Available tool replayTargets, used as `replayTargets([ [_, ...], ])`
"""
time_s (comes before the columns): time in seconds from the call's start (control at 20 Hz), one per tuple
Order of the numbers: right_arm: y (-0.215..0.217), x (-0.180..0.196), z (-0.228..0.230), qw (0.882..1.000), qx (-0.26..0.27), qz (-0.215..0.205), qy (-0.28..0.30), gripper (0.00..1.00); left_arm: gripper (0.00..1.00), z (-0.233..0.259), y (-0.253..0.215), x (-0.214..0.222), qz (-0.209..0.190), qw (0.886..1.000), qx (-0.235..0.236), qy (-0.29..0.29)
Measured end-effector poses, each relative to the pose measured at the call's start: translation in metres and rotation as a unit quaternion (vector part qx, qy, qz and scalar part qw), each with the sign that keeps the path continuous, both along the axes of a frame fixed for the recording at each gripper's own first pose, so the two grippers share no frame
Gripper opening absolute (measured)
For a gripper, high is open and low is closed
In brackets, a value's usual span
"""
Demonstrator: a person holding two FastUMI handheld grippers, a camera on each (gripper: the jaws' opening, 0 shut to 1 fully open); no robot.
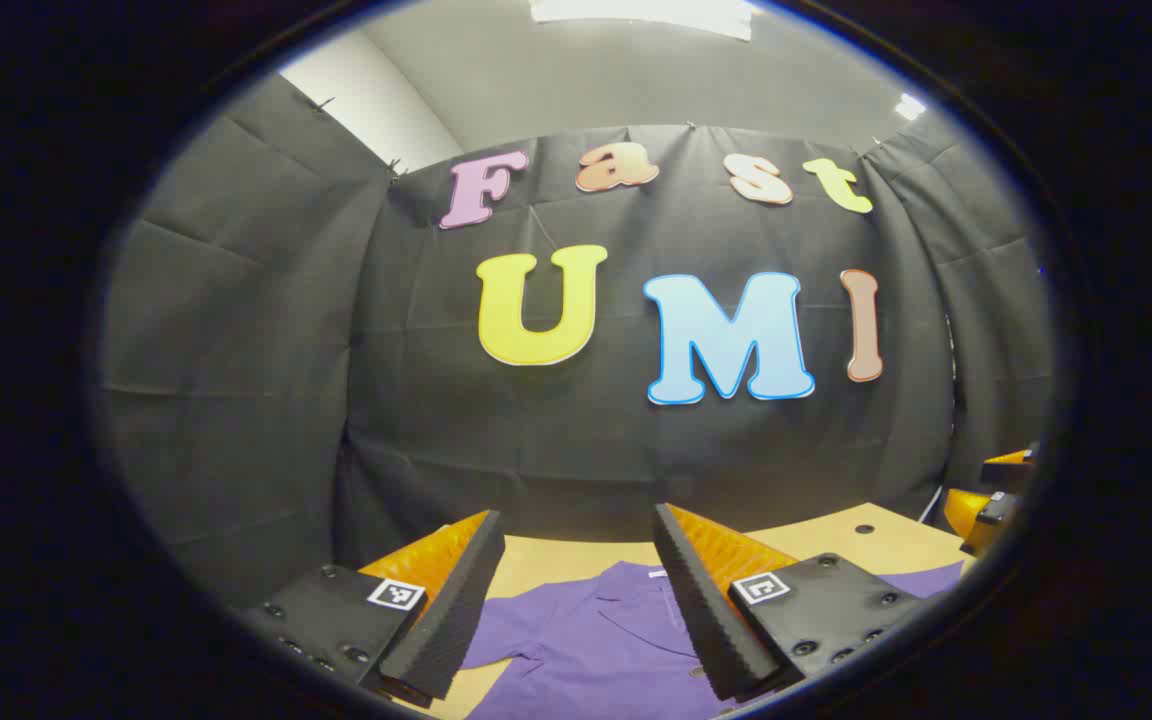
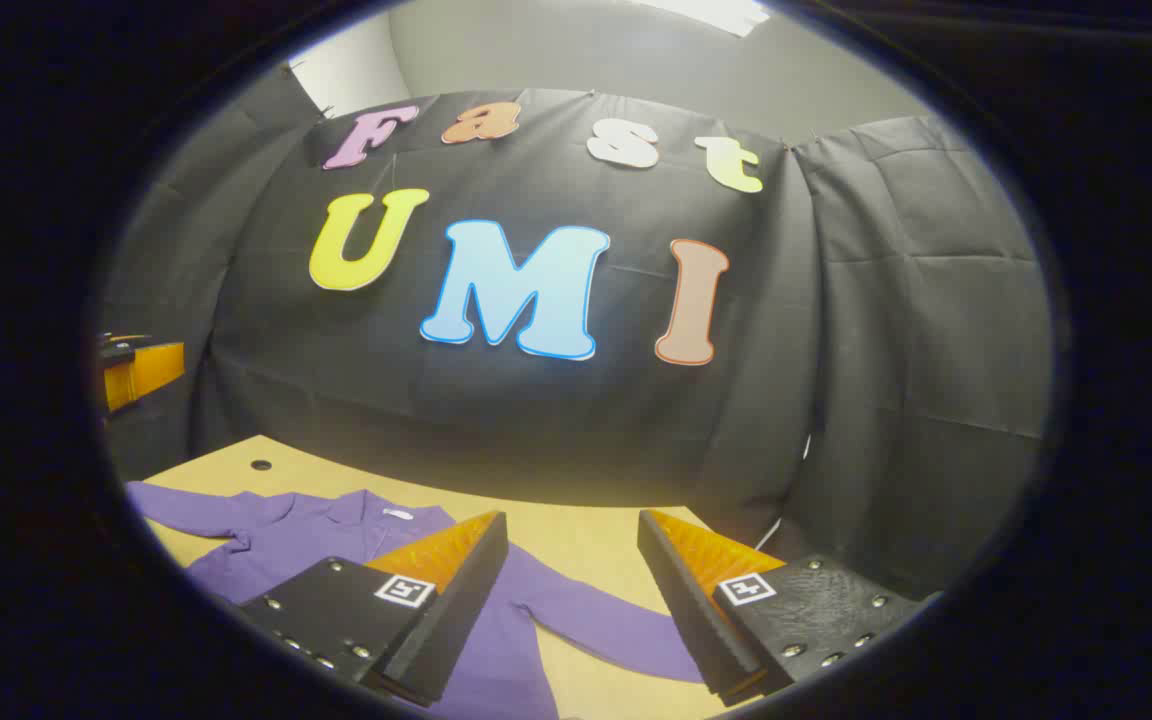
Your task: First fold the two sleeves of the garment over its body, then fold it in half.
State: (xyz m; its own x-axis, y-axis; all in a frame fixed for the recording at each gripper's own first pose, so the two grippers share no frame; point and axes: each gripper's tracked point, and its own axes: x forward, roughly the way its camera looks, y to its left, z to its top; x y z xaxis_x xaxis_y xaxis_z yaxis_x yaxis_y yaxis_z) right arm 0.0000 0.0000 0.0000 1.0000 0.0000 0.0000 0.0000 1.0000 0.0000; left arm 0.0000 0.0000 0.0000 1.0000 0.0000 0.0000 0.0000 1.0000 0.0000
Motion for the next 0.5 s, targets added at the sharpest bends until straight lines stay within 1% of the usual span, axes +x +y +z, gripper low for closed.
replayTargets([
  [0.1, -0.005, 0.001, -0.005, 1.000, 0.002, -0.006, 0.008, 0.88, 0.98, -0.001, 0.001, 0.001, 0.001, 1.000, 0.002, 0.000],
  [0.25, -0.011, 0.001, -0.010, 1.000, 0.006, -0.013, 0.017, 0.88, 0.95, -0.001, 0.000, 0.000, 0.000, 1.000, 0.004, 0.001],
  [0.45, -0.021, 0.002, -0.023, 0.999, 0.022, -0.018, 0.040, 0.88, 0.95, -0.002, -0.002, 0.000, -0.003, 1.000, 0.010, 0.002],
  [0.5, -0.024, 0.001, -0.027, 0.998, 0.026, -0.020, 0.045, 0.88, 0.97, -0.003, -0.003, 0.000, -0.005, 1.000, 0.009, 0.003],
])
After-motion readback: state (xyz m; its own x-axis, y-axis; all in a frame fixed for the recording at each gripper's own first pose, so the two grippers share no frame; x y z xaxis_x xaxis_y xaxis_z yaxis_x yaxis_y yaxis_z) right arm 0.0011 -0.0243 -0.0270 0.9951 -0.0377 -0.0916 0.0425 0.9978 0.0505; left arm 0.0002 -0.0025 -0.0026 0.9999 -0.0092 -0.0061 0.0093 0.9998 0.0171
